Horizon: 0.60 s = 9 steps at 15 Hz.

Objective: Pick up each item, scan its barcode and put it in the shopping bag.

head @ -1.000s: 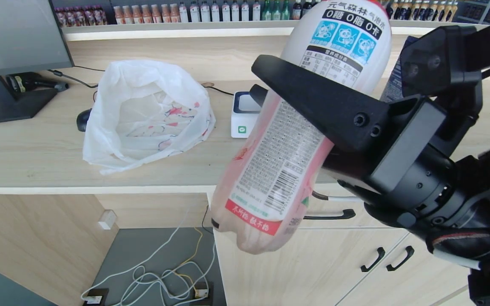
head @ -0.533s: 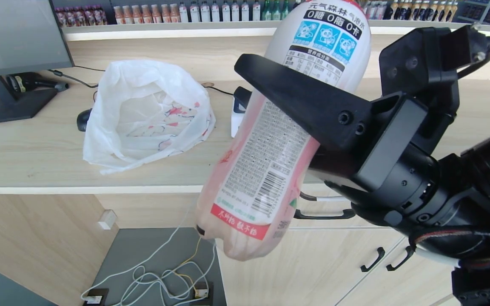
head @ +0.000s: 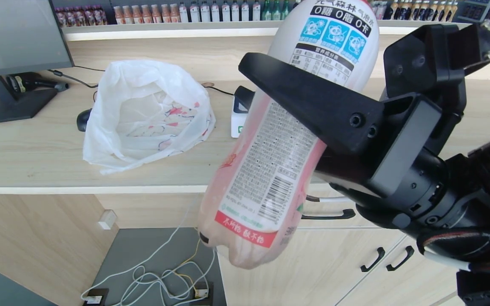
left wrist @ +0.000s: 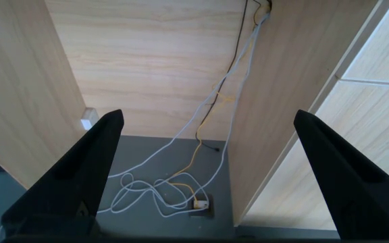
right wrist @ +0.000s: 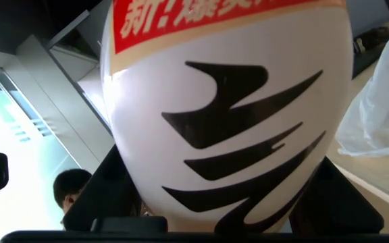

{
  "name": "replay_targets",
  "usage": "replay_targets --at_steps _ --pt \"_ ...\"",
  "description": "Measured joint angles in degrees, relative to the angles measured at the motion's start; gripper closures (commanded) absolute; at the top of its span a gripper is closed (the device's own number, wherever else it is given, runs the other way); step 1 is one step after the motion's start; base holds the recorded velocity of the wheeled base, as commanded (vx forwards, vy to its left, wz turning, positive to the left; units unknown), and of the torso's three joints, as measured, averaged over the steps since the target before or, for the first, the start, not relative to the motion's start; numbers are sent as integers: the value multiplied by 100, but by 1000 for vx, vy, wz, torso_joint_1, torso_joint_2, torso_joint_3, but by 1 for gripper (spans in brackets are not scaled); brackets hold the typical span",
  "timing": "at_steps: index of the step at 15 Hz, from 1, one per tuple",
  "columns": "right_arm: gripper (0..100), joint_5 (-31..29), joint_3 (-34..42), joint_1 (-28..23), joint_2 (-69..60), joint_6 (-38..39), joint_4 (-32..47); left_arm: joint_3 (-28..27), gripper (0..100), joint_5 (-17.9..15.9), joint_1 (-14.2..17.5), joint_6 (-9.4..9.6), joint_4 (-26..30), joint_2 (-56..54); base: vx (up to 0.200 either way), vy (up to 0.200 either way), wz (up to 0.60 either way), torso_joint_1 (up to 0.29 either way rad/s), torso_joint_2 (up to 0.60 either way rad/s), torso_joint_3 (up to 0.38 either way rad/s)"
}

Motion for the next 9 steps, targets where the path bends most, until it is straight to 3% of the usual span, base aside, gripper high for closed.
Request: replay_targets --at_steps 9 --pt "100 257 479 38 -542 -150 4 0 0 0 0 0 0 0 0 0 0 0 0 0"
